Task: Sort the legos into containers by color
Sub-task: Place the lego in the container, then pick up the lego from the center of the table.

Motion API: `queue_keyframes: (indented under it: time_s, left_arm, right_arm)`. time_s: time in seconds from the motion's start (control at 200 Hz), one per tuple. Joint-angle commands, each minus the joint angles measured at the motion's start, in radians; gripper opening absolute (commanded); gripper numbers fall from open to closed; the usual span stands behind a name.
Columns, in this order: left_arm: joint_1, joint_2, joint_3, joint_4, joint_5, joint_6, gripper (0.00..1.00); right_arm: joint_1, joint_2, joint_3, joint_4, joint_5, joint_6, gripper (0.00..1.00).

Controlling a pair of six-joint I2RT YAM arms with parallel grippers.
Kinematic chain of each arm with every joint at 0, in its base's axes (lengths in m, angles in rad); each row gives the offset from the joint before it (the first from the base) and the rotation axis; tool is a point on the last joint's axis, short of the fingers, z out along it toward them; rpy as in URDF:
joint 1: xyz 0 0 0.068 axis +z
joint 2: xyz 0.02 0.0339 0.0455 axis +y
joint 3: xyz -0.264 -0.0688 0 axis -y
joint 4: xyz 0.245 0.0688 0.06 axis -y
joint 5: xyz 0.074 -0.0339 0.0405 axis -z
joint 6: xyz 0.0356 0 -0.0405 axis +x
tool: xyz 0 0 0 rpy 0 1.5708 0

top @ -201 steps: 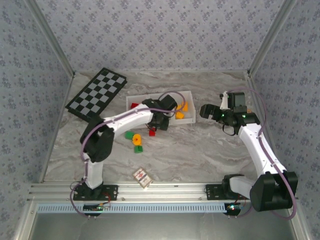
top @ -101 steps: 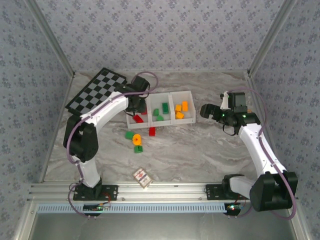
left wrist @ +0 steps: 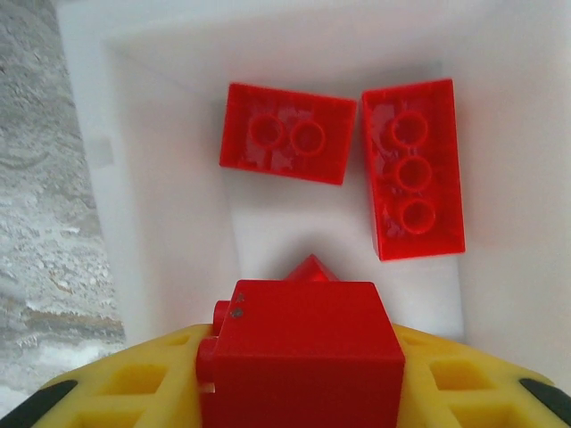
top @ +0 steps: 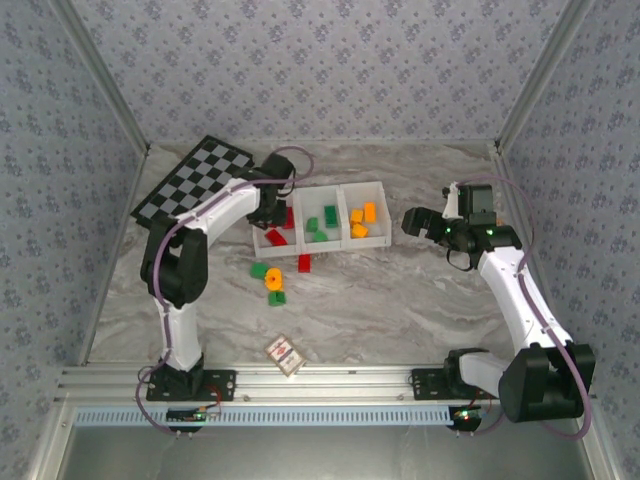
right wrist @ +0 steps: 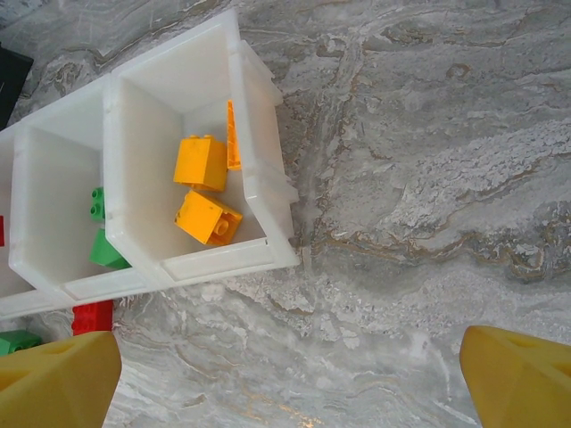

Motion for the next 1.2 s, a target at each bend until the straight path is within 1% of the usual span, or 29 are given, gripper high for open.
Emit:
queue_keyframes:
  time_s: [0.0,0.09,0.115,0.265,0.41,0.535,0.615,0.63,0.69,0.84,0.919,1.059,1.194]
  left_arm:
    - [0.005,0.013,0.045,0.035,0.013,0.028,0.51]
    - [0.005,0.003,0.044,0.048,0.026,0.035,0.61]
    - [0.005,-0.003,0.040,0.053,0.028,0.035,0.62]
    - [0.005,-0.065,-0.002,0.090,0.038,0.038,0.67]
    - [-0.003,-0.155,-0.062,0.105,0.057,0.027,0.68]
    - [-0.041,-0.238,-0.147,0.123,0.060,-0.009,0.69]
    - [-0.085,-0.283,-0.203,0.121,0.047,-0.037,0.71]
    - [-0.095,-0.289,-0.212,0.148,0.043,-0.043,0.71]
    - [-0.133,-0.307,-0.246,0.156,0.029,-0.074,0.72]
    - [-0.239,-0.310,-0.299,0.173,-0.008,-0.154,0.77]
    - [-0.281,-0.293,-0.311,0.179,-0.033,-0.199,0.79]
    - [-0.314,-0.231,-0.314,0.187,-0.056,-0.271,0.84]
    - [-0.336,-0.172,-0.315,0.209,-0.054,-0.324,0.85]
  right_arm:
    - [-0.009,-0.003,-0.011,-0.011,-0.013,0.012,1.00]
    - [-0.009,-0.003,-0.011,-0.011,-0.012,0.012,1.00]
    - [-0.010,-0.003,-0.011,-0.010,-0.012,0.011,1.00]
    - [-0.012,-0.002,-0.015,-0.007,-0.010,0.012,1.00]
    - [-0.012,-0.001,-0.017,-0.007,-0.007,0.011,1.00]
    - [-0.013,0.003,-0.017,-0.004,-0.006,0.013,1.00]
    - [-0.012,0.006,-0.017,-0.003,-0.007,0.015,1.00]
    - [-0.013,0.006,-0.018,-0.002,-0.009,0.015,1.00]
    - [-0.013,0.011,-0.018,-0.001,-0.009,0.016,1.00]
    - [-0.013,0.019,-0.018,0.003,-0.014,0.019,1.00]
    - [-0.013,0.020,-0.019,0.003,-0.019,0.019,1.00]
    - [-0.012,0.018,-0.018,0.001,-0.023,0.020,1.00]
    - [-0.013,0.015,-0.019,-0.001,-0.023,0.020,1.00]
